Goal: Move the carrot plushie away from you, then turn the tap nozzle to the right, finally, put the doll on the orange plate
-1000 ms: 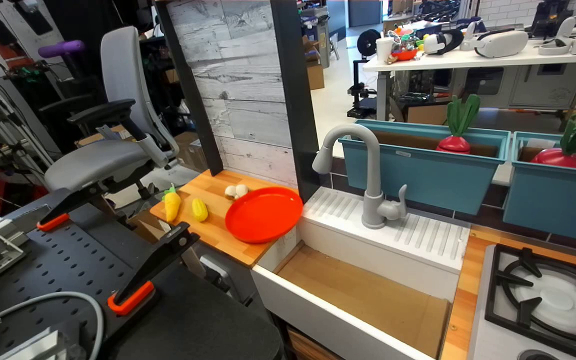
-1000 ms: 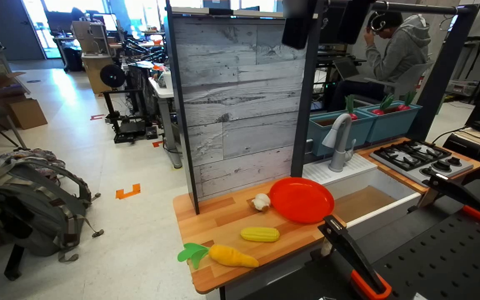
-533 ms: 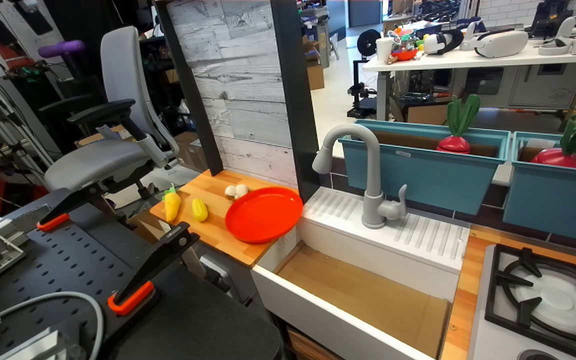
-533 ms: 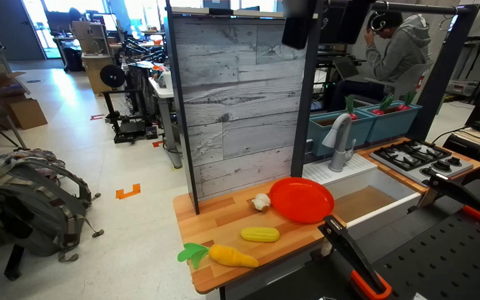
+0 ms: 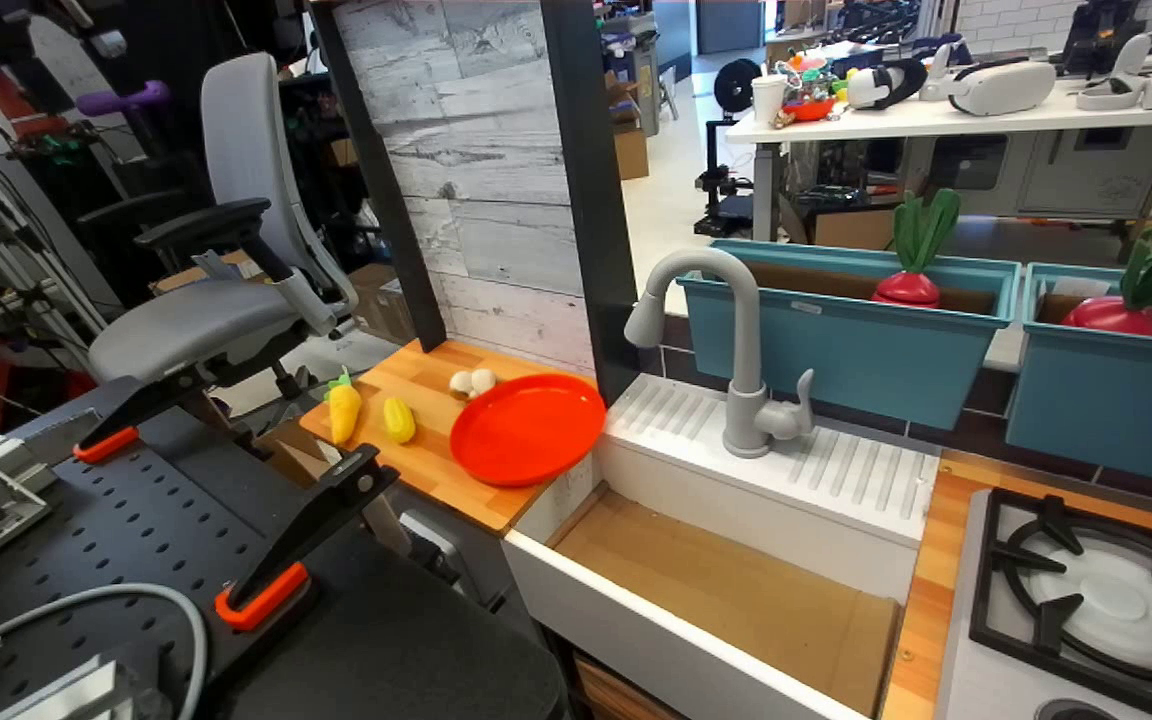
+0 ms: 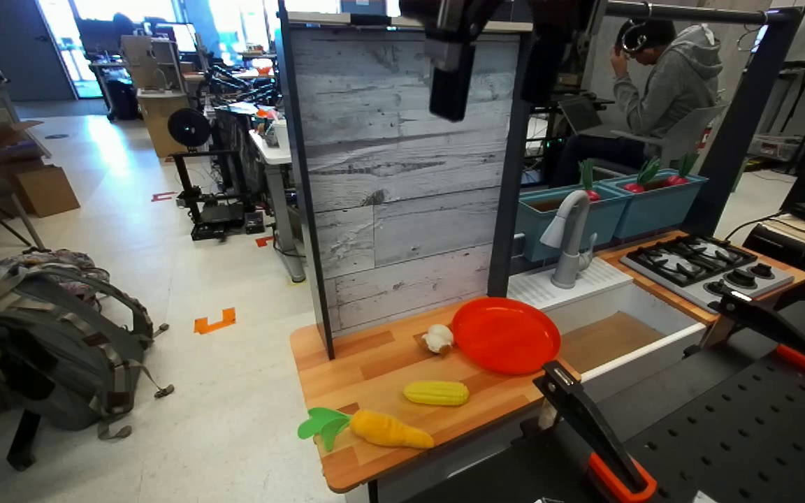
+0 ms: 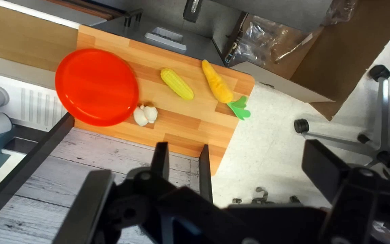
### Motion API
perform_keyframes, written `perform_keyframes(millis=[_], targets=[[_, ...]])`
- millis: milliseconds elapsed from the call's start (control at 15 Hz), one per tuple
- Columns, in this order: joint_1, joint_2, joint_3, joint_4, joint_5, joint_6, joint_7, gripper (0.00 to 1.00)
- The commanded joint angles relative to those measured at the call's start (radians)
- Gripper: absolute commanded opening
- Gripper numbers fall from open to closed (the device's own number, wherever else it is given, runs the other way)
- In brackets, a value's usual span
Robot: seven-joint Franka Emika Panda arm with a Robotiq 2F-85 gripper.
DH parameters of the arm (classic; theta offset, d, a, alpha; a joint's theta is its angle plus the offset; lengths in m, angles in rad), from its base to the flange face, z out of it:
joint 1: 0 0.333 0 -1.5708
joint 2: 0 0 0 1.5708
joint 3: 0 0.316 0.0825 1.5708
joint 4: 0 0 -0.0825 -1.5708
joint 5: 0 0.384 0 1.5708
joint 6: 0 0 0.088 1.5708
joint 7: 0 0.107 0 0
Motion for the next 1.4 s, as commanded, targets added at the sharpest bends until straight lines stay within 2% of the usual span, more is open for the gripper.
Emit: perform_keyframes(millis=[0, 267, 467, 667, 867, 1333], targets=[[-0.021, 0.22, 0.035, 0.133, -0.103, 0.043, 0.066, 1.0], [0.005, 0.386, 0.017, 0.208, -0.268, 0.096, 0.188, 1.0], [0.034, 0.521, -0.013, 0.264, -0.3, 0.172, 0.215, 1.0], [0.074, 0.64, -0.054, 0.323, -0.301, 0.256, 0.228, 1.0], [0.13, 0.748, -0.104, 0.39, -0.292, 0.291, 0.224, 1.0], [0.228, 0.96, -0.157, 0.539, -0.273, 0.271, 0.195, 1.0]])
